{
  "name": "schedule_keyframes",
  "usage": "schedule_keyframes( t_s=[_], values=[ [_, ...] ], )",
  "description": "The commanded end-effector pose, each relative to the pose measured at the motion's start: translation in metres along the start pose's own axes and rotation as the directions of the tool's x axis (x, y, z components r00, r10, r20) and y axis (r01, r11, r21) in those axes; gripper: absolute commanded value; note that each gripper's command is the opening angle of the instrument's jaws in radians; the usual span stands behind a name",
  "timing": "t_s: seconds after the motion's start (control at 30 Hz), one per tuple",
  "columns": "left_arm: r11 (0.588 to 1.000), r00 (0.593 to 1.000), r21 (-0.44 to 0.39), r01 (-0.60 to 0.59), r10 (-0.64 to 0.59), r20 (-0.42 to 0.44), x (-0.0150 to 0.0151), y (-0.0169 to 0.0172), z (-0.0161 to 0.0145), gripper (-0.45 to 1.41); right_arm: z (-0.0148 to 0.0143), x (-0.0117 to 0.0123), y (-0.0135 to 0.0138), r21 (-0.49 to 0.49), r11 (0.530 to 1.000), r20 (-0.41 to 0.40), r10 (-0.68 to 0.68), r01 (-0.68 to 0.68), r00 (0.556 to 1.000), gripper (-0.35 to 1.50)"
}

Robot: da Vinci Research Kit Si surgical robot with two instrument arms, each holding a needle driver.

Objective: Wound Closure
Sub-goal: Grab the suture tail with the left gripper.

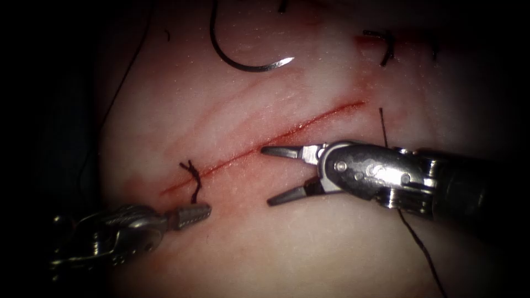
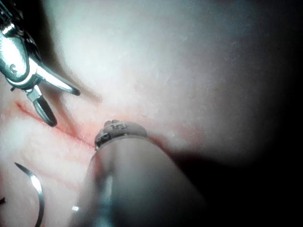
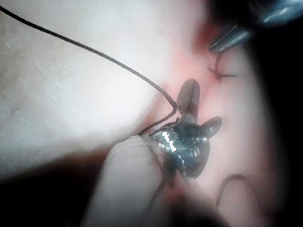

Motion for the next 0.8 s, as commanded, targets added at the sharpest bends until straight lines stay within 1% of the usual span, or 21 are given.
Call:
schedule_keyframes(
  t_s=[0.03,0.23,0.3,0.33,0.37,0.43,0.53,0.57,0.6,0.67,0.7,0.8],
  values=[
    [1.0,1.0,-0.006,-0.012,0.012,-0.011,0.0004,-0.0004,0.0004,-0.35,0.0007,0.0,0.0004,-0.001,1.0,-0.002,-0.002,0.002,1.0,0.96],
    [0.999,0.999,0.02,-0.036,0.037,-0.038,0.0005,-0.0017,-0.0005,-0.35,0.0015,0.0001,0.0001,0.004,1.0,-0.012,-0.004,0.004,1.0,0.96],
    [0.999,0.998,0.028,-0.044,0.045,-0.046,0.0004,-0.0023,-0.0008,-0.35,0.0025,0.0,0.0,0.006,1.0,-0.018,-0.007,0.007,1.0,0.96],
    [0.999,0.998,0.026,-0.044,0.046,-0.048,0.0002,-0.0024,-0.0009,-0.35,0.0036,-0.0001,-0.0001,0.015,1.0,-0.026,-0.011,0.011,1.0,1.03],
    [0.999,0.998,0.026,-0.044,0.046,-0.048,0.0002,-0.0024,-0.0009,-0.35,0.0036,-0.0001,-0.0001,0.015,1.0,-0.026,-0.011,0.011,1.0,1.03],
    [0.998,0.998,0.03,-0.049,0.05,-0.049,-0.0002,-0.0019,-0.0009,-0.35,0.0054,-0.0004,-0.0001,0.037,0.999,-0.06,-0.019,0.021,0.998,1.04],
    [0.998,0.997,0.029,-0.06,0.061,-0.046,-0.0005,-0.0015,-0.0006,-0.35,0.0056,-0.0007,0.0002,0.045,0.999,-0.063,-0.023,0.025,0.998,1.04],
    [1.0,0.999,0.014,-0.018,0.019,-0.05,-0.0008,-0.0011,-0.0003,-0.35,0.0055,-0.0008,0.0003,0.047,0.999,-0.064,-0.022,0.025,0.998,1.04],
    [1.0,0.998,0.004,0.001,-0.001,-0.059,-0.0009,-0.0008,0.0,-0.25,0.0052,-0.0009,0.0004,0.04,0.999,-0.062,-0.021,0.024,0.998,1.06],
    [1.0,0.999,-0.013,0.018,-0.019,-0.051,-0.0012,-0.0003,0.0004,0.32,0.0045,-0.001,0.0004,0.036,0.999,-0.061,-0.021,0.023,0.998,1.06],
    [0.999,0.998,-0.022,0.034,-0.035,-0.048,-0.0012,-0.0002,0.0007,0.47,0.0042,-0.0011,0.0003,0.033,0.999,-0.06,-0.021,0.023,0.998,1.04],
    [0.999,0.998,-0.031,0.04,-0.042,-0.053,-0.0008,-0.0002,0.0014,0.62,0.0035,-0.0011,0.0002,0.026,0.999,-0.058,-0.021,0.023,0.998,1.01]
  ],
)
